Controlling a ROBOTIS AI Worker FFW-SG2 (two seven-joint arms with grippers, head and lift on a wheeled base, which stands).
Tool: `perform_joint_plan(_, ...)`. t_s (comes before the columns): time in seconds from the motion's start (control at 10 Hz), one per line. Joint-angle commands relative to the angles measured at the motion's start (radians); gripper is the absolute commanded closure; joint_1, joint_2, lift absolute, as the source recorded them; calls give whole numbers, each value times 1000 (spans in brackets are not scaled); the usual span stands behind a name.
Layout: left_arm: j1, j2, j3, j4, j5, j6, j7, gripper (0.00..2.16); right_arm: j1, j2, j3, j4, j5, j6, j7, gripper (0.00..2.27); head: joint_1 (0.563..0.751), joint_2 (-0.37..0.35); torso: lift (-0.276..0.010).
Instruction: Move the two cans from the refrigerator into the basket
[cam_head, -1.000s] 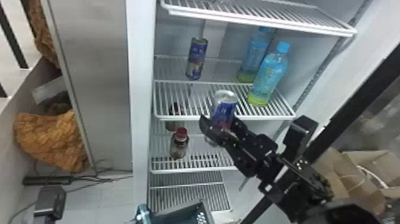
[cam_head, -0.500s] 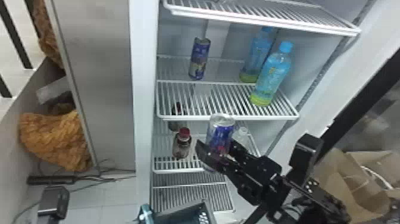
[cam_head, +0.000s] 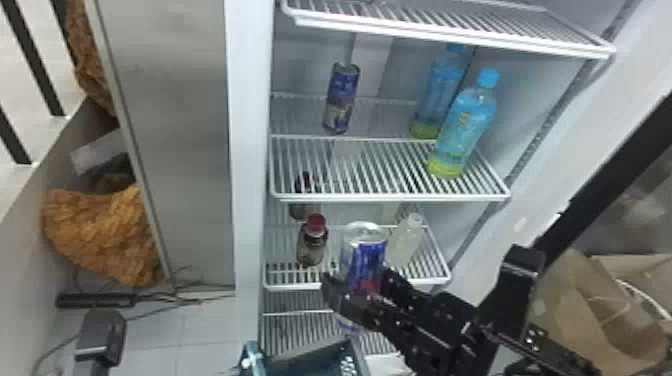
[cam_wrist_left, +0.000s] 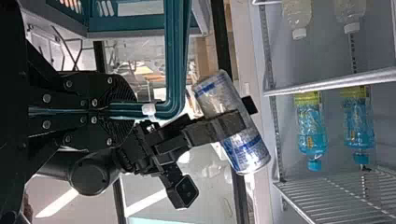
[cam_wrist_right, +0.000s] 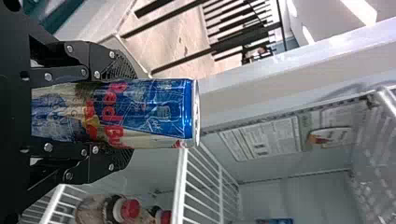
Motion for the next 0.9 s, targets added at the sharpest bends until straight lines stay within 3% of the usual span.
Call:
perform_joint_plan(0.0,0,-1,2,0,0,5,0,1197,4,-2,-6,-1,4,38,19,1088,695,-225,-35)
perform_joint_plan(0.8,-10,2,-4,10,-6,5,0,1197,-53,-33,8,48,32,320,211,1087,695,-205,-35)
